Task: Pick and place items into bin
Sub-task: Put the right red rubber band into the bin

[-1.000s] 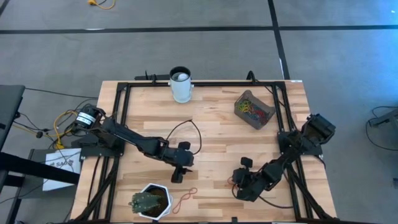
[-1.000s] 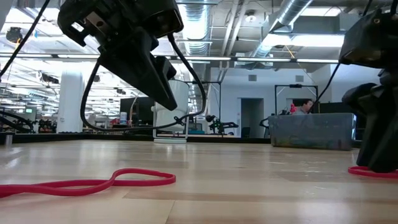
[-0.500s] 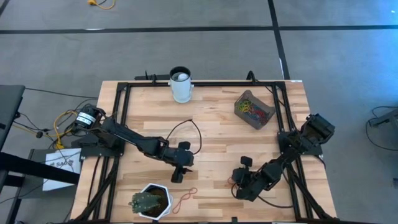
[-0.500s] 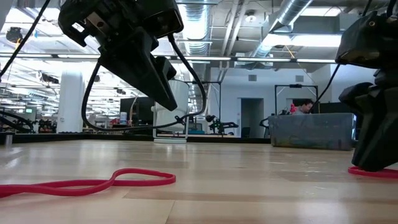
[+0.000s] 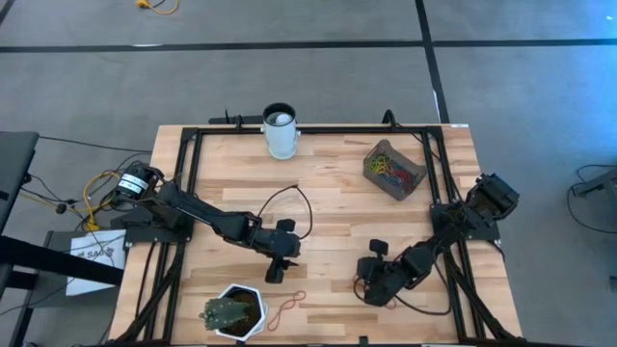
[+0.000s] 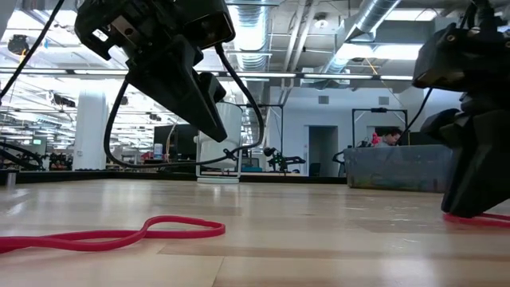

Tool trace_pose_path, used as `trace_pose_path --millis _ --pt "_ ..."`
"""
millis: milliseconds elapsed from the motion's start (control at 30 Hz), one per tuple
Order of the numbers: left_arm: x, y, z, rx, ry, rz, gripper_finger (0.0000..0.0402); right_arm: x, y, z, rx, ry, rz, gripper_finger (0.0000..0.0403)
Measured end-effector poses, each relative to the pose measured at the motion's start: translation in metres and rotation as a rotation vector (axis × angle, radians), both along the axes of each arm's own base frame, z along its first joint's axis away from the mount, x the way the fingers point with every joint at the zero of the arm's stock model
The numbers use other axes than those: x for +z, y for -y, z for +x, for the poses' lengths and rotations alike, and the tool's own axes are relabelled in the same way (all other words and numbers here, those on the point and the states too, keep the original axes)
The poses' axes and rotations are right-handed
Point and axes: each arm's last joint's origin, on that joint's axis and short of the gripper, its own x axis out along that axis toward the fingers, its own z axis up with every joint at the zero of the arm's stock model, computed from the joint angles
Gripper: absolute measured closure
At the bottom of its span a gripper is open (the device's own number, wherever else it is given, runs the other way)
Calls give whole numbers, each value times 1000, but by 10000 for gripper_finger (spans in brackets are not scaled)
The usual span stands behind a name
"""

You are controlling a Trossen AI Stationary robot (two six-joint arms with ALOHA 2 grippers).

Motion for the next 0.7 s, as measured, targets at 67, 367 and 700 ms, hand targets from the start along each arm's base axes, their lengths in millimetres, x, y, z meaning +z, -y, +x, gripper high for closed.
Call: trace_pose_path --millis 67,367,700 --pt "0 0 0 0 0 0 260 0 0 1 3 0 18 351" --pt "0 0 0 0 -4 1 260 3 -2 5 14 29 54 396" --pt "-1 0 -1 1 -16 4 260 84 16 -10 17 39 -189 402"
